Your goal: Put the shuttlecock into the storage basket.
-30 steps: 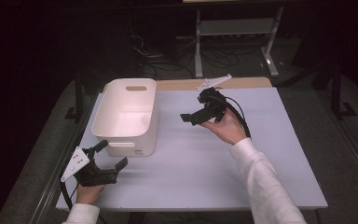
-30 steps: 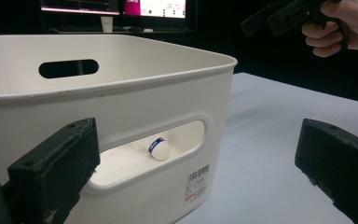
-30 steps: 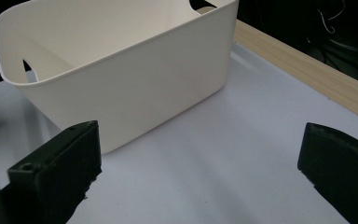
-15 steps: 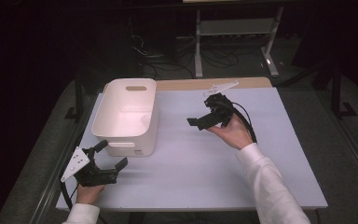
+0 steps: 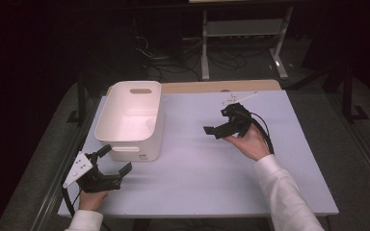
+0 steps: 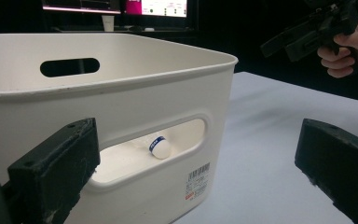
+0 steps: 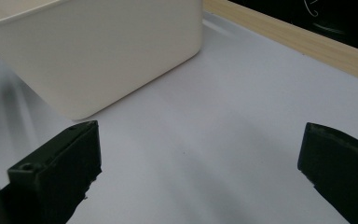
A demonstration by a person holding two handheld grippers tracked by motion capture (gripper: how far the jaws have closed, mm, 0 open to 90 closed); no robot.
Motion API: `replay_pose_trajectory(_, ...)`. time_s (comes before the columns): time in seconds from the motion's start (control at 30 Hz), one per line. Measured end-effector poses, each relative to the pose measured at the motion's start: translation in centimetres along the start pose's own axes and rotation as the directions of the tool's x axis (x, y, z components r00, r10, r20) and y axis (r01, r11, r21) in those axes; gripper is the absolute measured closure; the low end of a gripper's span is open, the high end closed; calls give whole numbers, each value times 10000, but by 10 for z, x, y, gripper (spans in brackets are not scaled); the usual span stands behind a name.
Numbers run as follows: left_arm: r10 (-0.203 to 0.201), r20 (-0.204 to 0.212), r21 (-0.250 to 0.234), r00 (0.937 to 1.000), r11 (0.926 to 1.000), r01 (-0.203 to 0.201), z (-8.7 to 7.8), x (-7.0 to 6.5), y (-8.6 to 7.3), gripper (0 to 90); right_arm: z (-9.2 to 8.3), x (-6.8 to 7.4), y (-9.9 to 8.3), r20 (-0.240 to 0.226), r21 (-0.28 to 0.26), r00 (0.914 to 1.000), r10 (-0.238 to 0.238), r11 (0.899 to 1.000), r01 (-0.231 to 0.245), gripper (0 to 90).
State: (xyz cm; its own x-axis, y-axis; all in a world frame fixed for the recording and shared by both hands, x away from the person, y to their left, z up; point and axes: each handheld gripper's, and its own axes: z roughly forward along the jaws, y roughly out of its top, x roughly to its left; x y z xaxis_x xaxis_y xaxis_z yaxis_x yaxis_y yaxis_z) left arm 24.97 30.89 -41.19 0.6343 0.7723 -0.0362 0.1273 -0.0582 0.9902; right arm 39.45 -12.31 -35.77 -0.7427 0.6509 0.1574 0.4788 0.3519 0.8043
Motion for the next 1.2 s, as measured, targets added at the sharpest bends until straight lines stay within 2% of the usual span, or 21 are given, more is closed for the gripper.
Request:
replay_pose_trajectory(0.33,-119,-9,-101,9999,9999,119,0,-1,0,0,-7,-3,-9,-21,-248,10000,72,9997,-73,0)
replay_pose_trajectory(0.37,-122,-9,-102,9999,9999,121,0,-1,0,0,-8,-4,-11,18,-284,10000,-74,9996,74,0)
replay_pose_trajectory(0.6,-110,3,-99,9999,9999,110,0,-1,0,0,-14,-6,-21,101,-377,9999,38,9993,-34,0)
replay_pose_trajectory(0.93,-142,-17,-106,9999,9998,142,0,-1,0,0,-25,-9,-33,207,-784,9997,91,9969,-75,0)
replay_pose_trajectory(1.1,-35,-4,-65,10000,10000,35,0,-1,0,0,-29,-10,-39,247,-851,9995,171,9963,-149,0)
replay_pose_trajectory(1.2,-148,-41,-38,9999,9999,147,-1,-2,0,0,-31,-10,-42,267,-832,9996,102,9965,-79,0)
